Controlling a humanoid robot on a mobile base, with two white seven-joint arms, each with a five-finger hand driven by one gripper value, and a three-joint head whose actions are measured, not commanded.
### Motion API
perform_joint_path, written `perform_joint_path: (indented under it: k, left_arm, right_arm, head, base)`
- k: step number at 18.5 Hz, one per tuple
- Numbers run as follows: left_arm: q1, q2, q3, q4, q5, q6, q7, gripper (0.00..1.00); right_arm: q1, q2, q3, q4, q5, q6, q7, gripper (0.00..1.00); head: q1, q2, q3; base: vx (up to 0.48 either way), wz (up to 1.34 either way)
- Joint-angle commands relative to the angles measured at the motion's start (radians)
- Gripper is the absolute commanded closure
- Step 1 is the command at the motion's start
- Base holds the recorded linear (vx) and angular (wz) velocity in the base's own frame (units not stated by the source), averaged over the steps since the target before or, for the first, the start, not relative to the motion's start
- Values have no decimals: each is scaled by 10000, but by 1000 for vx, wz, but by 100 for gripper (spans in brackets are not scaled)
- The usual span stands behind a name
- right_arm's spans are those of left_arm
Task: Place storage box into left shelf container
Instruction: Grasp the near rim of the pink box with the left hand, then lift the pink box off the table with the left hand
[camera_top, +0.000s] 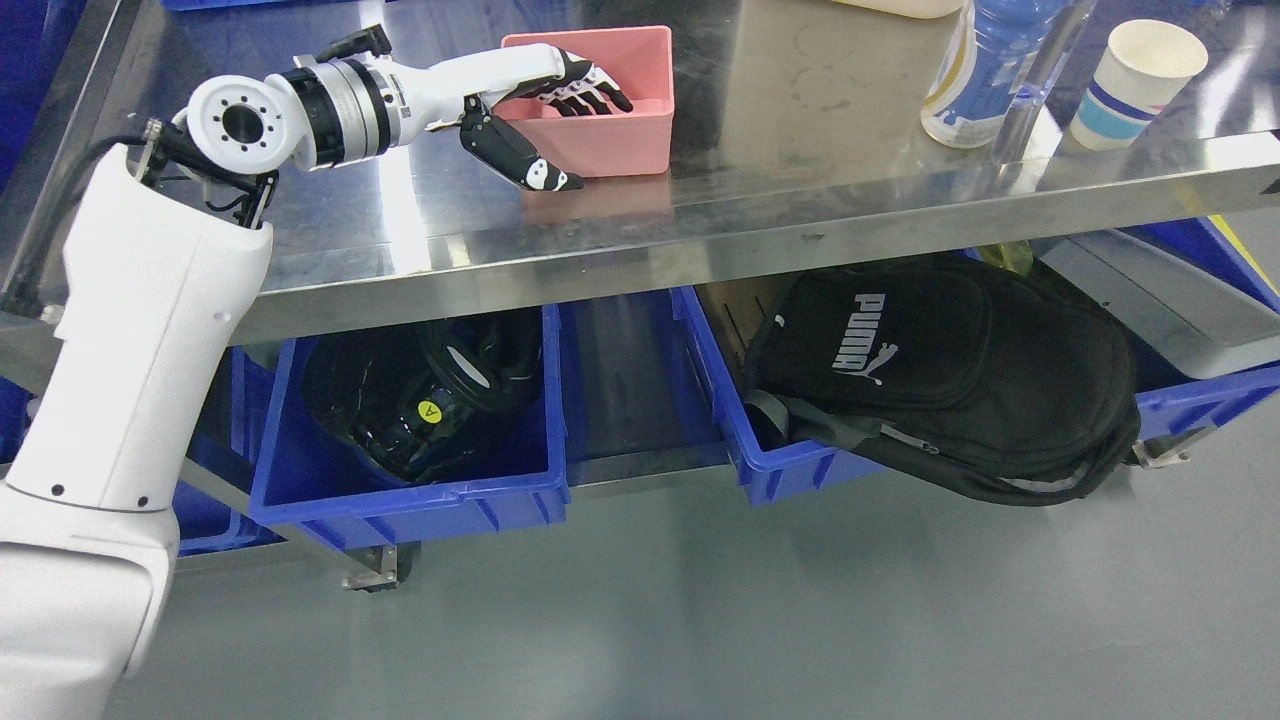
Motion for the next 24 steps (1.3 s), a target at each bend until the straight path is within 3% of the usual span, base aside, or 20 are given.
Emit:
perform_joint_path:
  k: [1,4,5,11,20,24]
  left_arm:
    - [-106,-756,500,1016,-135,43,-648,70]
    - [-75,-1123,1296,1107,-150,-79,-986,97]
    - [-75,-1307,1634,1184,-257,-186,-987,100]
    - [-228,-2243,3216,1093,-1116,-739,-987,100]
    - [-413,-2183,3586,-1988,-1101,119,-1032,100]
    - [-367,-2107,3554,-2451,-1331,150,-1125,100]
  right_arm:
    - [-62,-175,-30,-175,-16,-8,-6,0]
    - [-62,-175,-30,-175,-16,-8,-6,0]
    - [-62,-175,-30,-175,-16,-8,9,0]
    - [-62,-175,-30,-175,-16,-8,9,0]
    - [-62,-175,-30,-175,-16,-8,-6,0]
    - [-62,-175,-30,-175,-16,-8,-6,0]
  head:
    - [0,0,0]
    - [0,8,0]
    - [0,15,0]
    - [0,16,0]
    - [0,17,0]
    - [0,18,0]
  base:
    - [-3,57]
    - [-9,147]
    - [-10,224]
    - [15,11]
    - [-2,-13]
    - [0,0]
